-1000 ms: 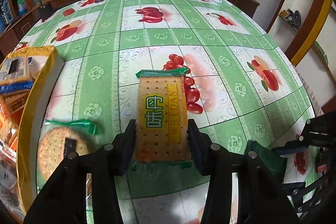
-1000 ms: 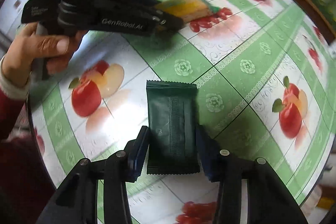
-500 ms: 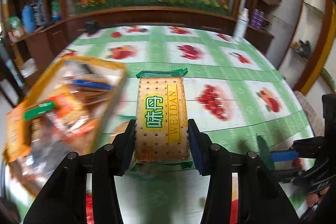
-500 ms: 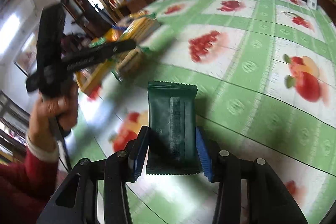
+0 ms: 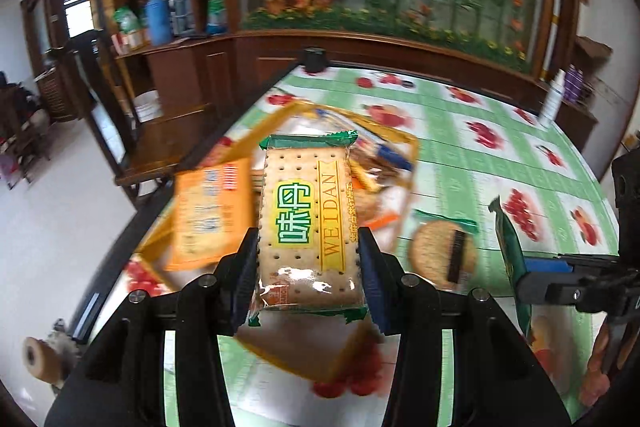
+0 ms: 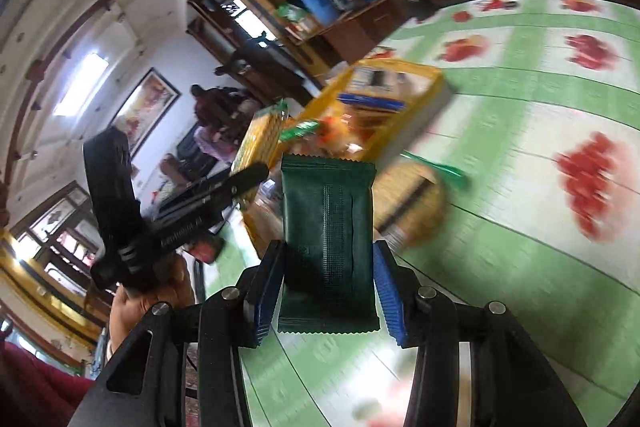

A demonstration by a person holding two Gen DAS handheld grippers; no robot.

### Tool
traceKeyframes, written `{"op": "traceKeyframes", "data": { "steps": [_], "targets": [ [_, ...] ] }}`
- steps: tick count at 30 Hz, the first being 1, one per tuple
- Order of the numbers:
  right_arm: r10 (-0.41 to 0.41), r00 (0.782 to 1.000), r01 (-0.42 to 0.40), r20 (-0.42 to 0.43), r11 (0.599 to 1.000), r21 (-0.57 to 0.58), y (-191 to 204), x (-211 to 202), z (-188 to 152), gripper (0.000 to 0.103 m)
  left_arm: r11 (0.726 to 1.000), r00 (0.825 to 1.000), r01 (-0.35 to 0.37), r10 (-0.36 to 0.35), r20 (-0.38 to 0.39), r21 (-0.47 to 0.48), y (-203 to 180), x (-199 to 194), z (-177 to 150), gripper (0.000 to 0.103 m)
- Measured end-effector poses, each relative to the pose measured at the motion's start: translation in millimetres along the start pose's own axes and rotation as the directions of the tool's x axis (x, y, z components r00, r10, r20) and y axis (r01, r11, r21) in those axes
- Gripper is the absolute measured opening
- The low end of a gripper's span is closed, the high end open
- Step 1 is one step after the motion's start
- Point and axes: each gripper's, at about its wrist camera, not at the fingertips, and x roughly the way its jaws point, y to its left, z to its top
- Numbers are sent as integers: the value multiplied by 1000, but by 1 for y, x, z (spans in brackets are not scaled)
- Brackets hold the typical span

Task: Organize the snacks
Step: 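Lift both held packs and carry them toward the tray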

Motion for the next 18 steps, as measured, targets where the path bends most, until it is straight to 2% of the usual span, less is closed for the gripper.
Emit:
{"op": "traceKeyframes", "data": {
  "steps": [9, 18],
  "targets": [
    [73, 997, -73, 27, 997, -4, 17, 39, 35, 45, 998, 998, -60, 60, 12, -27, 23, 7, 1, 45],
    [100, 993, -101, 56, 995, 18, 17, 49, 47, 45, 995, 995, -95, 96, 26, -32, 34, 7, 0, 45]
  ]
}}
